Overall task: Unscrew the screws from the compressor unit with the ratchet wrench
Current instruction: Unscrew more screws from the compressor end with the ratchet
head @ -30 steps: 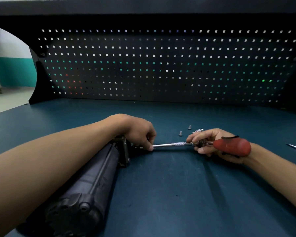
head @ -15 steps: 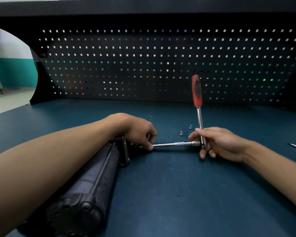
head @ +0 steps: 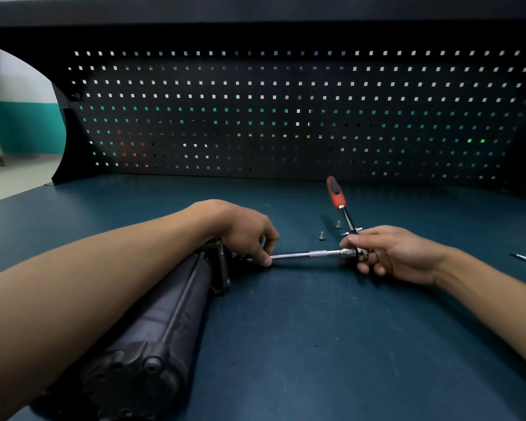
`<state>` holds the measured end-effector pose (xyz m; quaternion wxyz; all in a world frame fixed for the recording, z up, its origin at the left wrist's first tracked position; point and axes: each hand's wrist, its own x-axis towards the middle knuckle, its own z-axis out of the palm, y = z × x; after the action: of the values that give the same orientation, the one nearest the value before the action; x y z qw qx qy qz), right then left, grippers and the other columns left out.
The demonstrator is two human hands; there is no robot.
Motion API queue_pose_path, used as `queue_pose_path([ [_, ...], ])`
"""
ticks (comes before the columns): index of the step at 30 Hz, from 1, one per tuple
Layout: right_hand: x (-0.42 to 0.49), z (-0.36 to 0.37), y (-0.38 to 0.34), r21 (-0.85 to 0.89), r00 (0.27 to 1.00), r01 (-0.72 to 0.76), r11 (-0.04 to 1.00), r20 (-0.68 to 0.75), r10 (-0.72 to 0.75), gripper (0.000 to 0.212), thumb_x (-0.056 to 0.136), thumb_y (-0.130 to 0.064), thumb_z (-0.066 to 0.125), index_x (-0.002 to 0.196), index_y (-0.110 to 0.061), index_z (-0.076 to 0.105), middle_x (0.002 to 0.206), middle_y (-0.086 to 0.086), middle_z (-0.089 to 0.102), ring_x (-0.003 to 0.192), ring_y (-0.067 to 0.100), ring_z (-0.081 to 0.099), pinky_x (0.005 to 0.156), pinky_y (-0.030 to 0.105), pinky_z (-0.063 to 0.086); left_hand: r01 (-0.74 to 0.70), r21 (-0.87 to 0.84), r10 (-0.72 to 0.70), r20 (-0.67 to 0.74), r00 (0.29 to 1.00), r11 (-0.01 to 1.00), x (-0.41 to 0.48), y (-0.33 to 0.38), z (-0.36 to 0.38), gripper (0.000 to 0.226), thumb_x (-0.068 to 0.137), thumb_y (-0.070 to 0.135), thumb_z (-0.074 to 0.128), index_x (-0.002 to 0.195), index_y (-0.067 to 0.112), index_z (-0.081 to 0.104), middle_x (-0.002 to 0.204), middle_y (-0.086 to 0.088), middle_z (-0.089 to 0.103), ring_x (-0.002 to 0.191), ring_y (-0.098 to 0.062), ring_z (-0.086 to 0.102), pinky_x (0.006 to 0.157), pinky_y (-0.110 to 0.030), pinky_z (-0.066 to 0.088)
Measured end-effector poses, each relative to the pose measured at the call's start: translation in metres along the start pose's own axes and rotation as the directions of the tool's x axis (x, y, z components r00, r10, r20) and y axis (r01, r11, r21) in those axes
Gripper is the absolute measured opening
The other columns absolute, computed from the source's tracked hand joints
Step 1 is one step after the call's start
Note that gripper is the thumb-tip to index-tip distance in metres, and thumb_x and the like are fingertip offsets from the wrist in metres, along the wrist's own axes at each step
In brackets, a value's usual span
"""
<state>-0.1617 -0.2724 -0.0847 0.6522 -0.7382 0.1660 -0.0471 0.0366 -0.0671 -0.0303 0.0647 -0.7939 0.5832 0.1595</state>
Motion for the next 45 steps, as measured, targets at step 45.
queue_pose_path([
  [45, -0.001, 0.013, -0.001, 0.013, 0.995, 0.026, 1.000, -0.093, -0.025, 0.045, 0.076, -0.043, 0.066, 0.103, -0.006, 0.069, 0.077, 0.004, 0.070, 0.060, 0.027, 0.071, 0.038, 0.020, 0.043, 0.013, 0.091, -0.013, -0.009, 1.000, 0.996, 0.004, -0.001, 0.000, 0.019, 0.089, 0.040, 0.071, 0.085, 0.028, 0.056, 0.080, 0.007, 0.063, 0.067, -0.007, 0.055, 0.060, -0.026, 0.041],
])
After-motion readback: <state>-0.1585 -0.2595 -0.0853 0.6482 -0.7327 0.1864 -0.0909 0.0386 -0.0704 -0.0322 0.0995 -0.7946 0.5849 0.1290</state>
